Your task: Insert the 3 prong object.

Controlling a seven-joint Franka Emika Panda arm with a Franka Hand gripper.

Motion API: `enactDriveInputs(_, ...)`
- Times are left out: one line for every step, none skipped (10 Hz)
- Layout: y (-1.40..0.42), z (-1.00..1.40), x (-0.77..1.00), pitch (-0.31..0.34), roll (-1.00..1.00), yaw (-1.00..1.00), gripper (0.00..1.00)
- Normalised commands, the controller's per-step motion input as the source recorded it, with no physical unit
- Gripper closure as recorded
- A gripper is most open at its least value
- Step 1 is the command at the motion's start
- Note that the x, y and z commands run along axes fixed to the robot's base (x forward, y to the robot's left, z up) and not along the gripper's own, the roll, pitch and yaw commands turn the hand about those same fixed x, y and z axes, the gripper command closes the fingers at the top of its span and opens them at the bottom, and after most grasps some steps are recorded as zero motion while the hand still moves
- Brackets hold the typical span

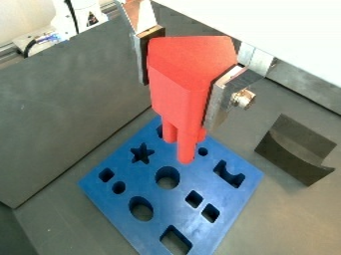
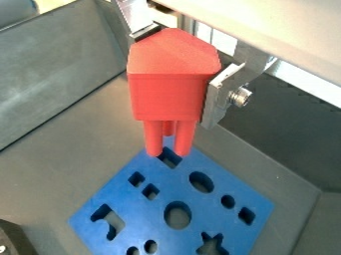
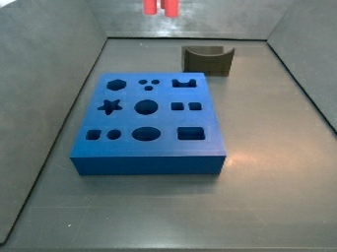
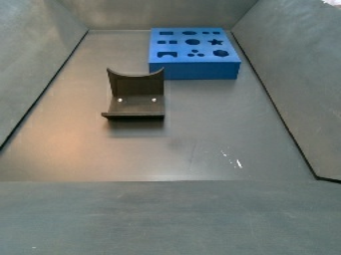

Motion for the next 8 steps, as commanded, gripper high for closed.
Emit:
enactDriveInputs(0.73,-0.53,-0.21,0.0,0.0,-0.26,1.0)
enactDriveInputs(0.94,-0.49,-0.3,0.0,0.0,-0.02,1.0)
enactDriveInputs(0.98,-0.49,-0.32,0.0,0.0,0.0,1.0)
enactDriveInputs(0.91,-0.59,-0.34,0.0,-0.05,0.0,1.0)
enactDriveInputs(0.85,-0.69,-0.35,0.0,-0.13,0.0,1.0)
enactDriveInputs(0.8,-0.72,-0.33,0.0,-0.16,-0.05,1.0)
enactDriveInputs(0.25,-0.57,-0.03,0.0,-0.14,-0.63,1.0)
enactDriveInputs(0.0,-0.46,0.0,-0.08,-0.05,-1.0,1.0)
